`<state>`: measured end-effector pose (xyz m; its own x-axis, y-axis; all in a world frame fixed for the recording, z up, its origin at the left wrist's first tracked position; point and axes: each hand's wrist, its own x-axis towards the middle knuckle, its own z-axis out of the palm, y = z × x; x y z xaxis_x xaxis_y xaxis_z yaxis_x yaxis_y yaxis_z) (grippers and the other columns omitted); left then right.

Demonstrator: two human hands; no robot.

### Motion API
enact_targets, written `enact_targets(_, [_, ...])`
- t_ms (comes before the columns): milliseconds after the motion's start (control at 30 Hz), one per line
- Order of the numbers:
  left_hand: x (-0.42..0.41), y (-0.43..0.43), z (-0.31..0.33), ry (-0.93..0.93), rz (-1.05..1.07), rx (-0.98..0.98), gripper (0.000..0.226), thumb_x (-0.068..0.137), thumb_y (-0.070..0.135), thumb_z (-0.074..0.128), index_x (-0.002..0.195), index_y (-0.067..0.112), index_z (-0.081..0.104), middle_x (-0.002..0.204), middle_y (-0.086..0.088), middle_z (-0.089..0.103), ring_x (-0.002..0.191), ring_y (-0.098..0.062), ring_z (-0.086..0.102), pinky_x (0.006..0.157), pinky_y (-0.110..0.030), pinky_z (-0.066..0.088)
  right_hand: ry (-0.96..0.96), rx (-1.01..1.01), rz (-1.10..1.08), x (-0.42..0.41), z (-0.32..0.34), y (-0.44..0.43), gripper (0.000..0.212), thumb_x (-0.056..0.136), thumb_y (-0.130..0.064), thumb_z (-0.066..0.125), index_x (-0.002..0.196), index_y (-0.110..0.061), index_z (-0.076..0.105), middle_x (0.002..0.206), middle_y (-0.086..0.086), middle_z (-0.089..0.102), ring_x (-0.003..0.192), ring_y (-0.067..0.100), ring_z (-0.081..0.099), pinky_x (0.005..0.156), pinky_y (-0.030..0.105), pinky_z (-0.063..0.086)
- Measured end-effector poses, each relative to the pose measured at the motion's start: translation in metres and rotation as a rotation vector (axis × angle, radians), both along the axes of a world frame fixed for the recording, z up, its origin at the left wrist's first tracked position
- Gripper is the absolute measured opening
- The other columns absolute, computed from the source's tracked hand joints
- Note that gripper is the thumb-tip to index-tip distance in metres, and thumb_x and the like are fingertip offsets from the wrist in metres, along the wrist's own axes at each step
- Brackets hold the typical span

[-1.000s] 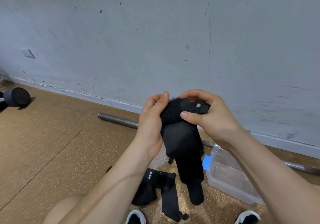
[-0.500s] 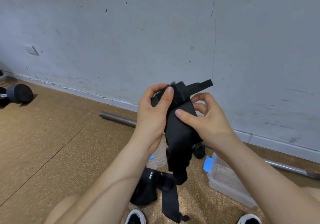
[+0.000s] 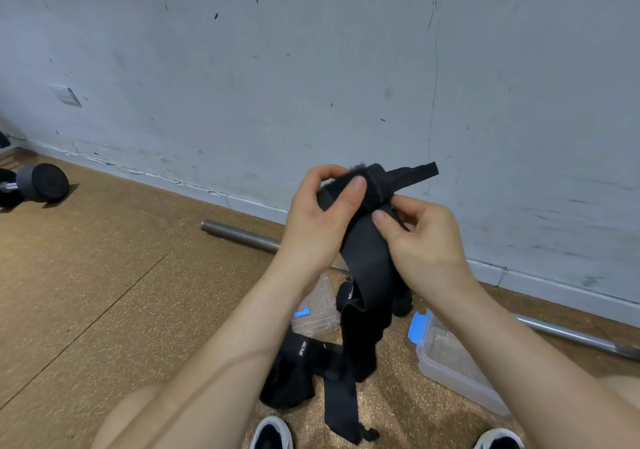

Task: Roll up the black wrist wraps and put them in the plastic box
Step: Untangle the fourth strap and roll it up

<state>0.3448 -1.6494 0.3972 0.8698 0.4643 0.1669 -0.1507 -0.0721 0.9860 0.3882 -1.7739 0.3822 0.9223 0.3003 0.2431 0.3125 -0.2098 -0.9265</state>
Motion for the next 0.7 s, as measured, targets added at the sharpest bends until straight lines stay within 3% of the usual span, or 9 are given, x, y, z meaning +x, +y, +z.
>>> enact_targets(100, [-0.005, 0.011, 0.002, 0.058, -0.168, 0.140, 0.032, 0.091, 0.013, 0.069, 0.117, 0.029, 0.062, 0.108, 0.010, 0.070, 0.100, -0.004, 0.067, 0.090, -0.021, 0.054, 0.083, 0.033, -0.023, 0.007, 0.002, -0.005, 0.023, 0.090, -0.010, 0.067, 0.080, -0.030, 0.072, 0.079, -0.010, 0.075, 0.080, 0.007, 0.071, 0.075, 0.031, 0.058])
enact_targets(267, [-0.004, 0.009, -0.003, -0.022, -0.037, 0.368, 0.046, 0.074, 0.023, 0.075, 0.119, 0.030, 0.067, 0.114, 0.005, 0.069, 0.108, -0.006, 0.064, 0.098, -0.031, 0.052, 0.286, 0.184, 0.068, 0.003, 0.007, -0.004, 0.018, 0.090, 0.003, 0.063, 0.092, -0.014, 0.071, 0.081, 0.013, 0.074, 0.071, 0.021, 0.070, 0.065, 0.034, 0.056])
enact_targets(367, [-0.002, 0.010, -0.005, -0.127, -0.002, 0.512, 0.046, 0.073, 0.017, 0.074, 0.117, 0.028, 0.069, 0.105, 0.010, 0.065, 0.102, 0.000, 0.060, 0.092, -0.018, 0.047, 0.427, 0.324, 0.186, 0.005, 0.014, -0.010, 0.023, 0.088, 0.009, 0.059, 0.104, -0.006, 0.066, 0.081, 0.014, 0.071, 0.073, 0.023, 0.069, 0.063, 0.031, 0.054])
enact_targets(467, [0.000, 0.015, -0.007, -0.191, 0.033, 0.650, 0.047, 0.073, 0.008, 0.078, 0.116, 0.024, 0.071, 0.102, 0.006, 0.065, 0.098, 0.002, 0.059, 0.088, -0.009, 0.042, 0.551, 0.427, 0.325, 0.004, 0.018, -0.013, 0.027, 0.089, -0.009, 0.064, 0.115, -0.002, 0.064, 0.096, 0.018, 0.072, 0.086, 0.027, 0.070, 0.063, 0.029, 0.055])
enact_targets(567, [-0.002, 0.010, -0.007, -0.220, -0.011, 0.679, 0.052, 0.070, 0.002, 0.079, 0.111, 0.031, 0.070, 0.103, 0.005, 0.064, 0.099, 0.000, 0.059, 0.088, -0.010, 0.042, 0.542, 0.378, 0.328, 0.004, 0.017, -0.013, 0.055, 0.082, -0.043, 0.064, 0.119, -0.003, 0.064, 0.109, 0.017, 0.073, 0.099, 0.029, 0.072, 0.073, 0.030, 0.059])
enact_targets(633, [-0.004, 0.008, -0.005, -0.200, -0.069, 0.636, 0.050, 0.071, 0.001, 0.079, 0.109, 0.032, 0.069, 0.105, 0.007, 0.063, 0.102, -0.001, 0.060, 0.090, -0.012, 0.043, 0.533, 0.378, 0.289, 0.004, 0.018, -0.014, 0.053, 0.085, -0.041, 0.064, 0.119, -0.001, 0.064, 0.107, 0.018, 0.073, 0.095, 0.028, 0.072, 0.072, 0.030, 0.058])
enact_targets(700, [-0.007, 0.010, -0.001, -0.126, -0.165, 0.481, 0.046, 0.077, 0.006, 0.078, 0.112, 0.033, 0.067, 0.112, 0.005, 0.064, 0.107, -0.004, 0.061, 0.094, -0.019, 0.048, 0.548, 0.433, 0.282, 0.005, 0.020, -0.017, 0.034, 0.091, -0.025, 0.063, 0.110, 0.003, 0.058, 0.082, 0.010, 0.074, 0.070, 0.016, 0.071, 0.056, 0.022, 0.055])
